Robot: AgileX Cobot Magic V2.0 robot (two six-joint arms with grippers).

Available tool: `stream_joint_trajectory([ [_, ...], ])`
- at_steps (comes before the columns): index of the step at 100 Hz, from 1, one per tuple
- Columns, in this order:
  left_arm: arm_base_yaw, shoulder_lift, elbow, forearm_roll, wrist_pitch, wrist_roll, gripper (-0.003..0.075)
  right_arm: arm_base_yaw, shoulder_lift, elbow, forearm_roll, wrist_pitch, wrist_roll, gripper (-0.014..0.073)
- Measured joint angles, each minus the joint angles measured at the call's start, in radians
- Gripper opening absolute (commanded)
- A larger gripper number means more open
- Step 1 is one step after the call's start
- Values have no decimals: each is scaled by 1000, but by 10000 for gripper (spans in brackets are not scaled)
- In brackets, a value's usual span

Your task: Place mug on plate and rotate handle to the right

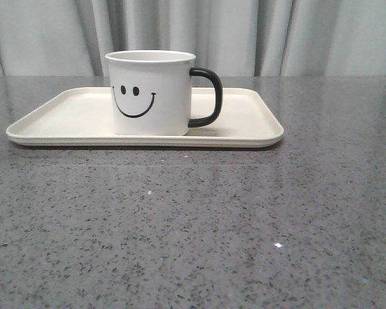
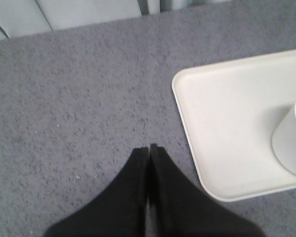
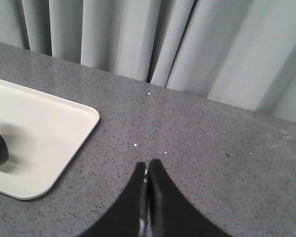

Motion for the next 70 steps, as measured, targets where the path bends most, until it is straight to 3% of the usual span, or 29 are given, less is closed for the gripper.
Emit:
stream_joint_trajectory([
  [20, 0, -171, 163, 0, -292, 40, -20, 0, 0, 0, 0, 0, 0, -57],
  [49, 0, -519, 669, -2, -791, 44, -20, 0, 0, 0, 0, 0, 0, -57],
  [70, 0, -732, 931, -4, -898, 40, -20, 0, 0, 0, 0, 0, 0, -57],
])
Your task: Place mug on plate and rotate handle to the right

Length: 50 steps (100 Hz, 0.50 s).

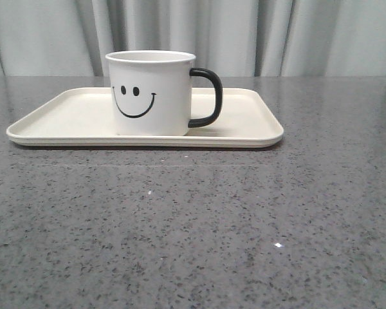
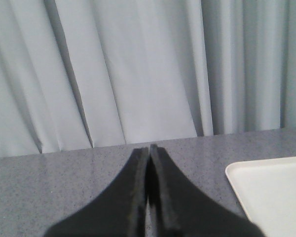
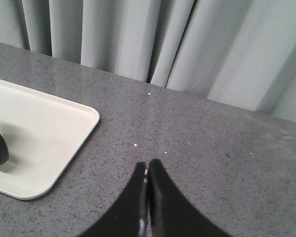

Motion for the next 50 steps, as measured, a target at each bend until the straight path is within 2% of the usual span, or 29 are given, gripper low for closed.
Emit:
stream_joint_trajectory([
  [33, 0, -262, 178, 0, 4, -1, -20, 0, 0, 0, 0, 0, 0, -57],
  [50, 0, -283, 250, -1, 4, -1, -20, 0, -1, 0, 0, 0, 1, -57],
])
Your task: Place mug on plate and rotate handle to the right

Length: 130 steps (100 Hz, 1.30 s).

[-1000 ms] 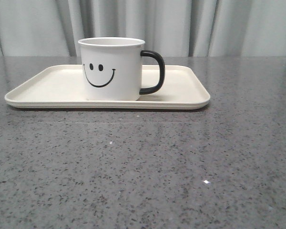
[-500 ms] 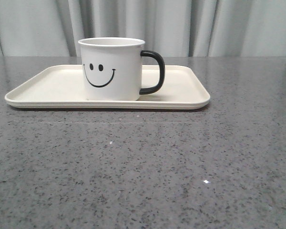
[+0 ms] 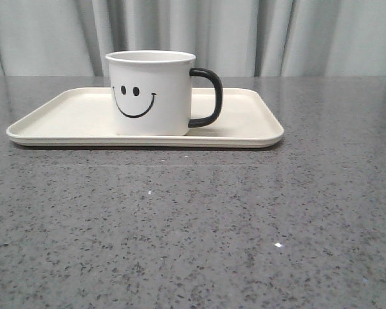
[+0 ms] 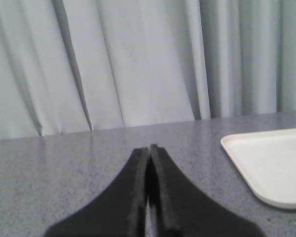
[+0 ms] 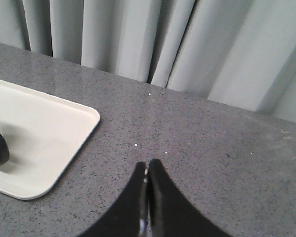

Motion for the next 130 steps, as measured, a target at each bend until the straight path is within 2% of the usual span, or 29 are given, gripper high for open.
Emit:
stream_joint_trajectory([
  [10, 0, 0, 36, -2, 6, 0, -20, 0, 0, 0, 0, 0, 0, -57],
  [130, 0, 0, 35, 1, 23, 0, -20, 0, 0, 0, 0, 0, 2, -57],
])
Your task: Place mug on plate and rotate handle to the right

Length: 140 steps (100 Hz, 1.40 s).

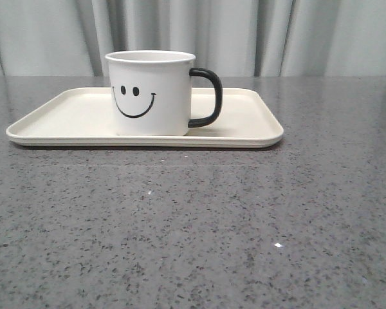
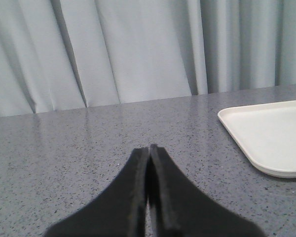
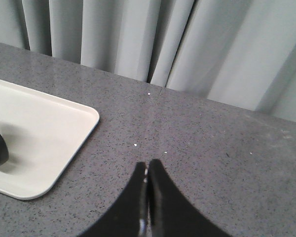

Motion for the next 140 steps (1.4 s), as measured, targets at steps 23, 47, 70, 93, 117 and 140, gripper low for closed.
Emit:
stream_joint_trajectory([
  [23, 0, 0, 0, 0, 0, 0, -20, 0, 0, 0, 0, 0, 0, -57],
  [47, 0, 0, 0, 0, 2, 0, -20, 0, 0, 0, 0, 0, 0, -57],
  [70, 0, 0, 0, 0, 2, 0, -20, 0, -89, 33, 0, 2, 0, -57],
  [93, 0, 0, 0, 0, 2, 0, -20, 0, -277, 244, 28, -49, 0, -57],
  [117, 0, 0, 0, 0, 2, 0, -20, 0, -422, 457, 142, -194, 0, -57],
  [140, 0, 0, 0, 0, 2, 0, -20, 0, -487, 609, 240, -319, 0, -57],
])
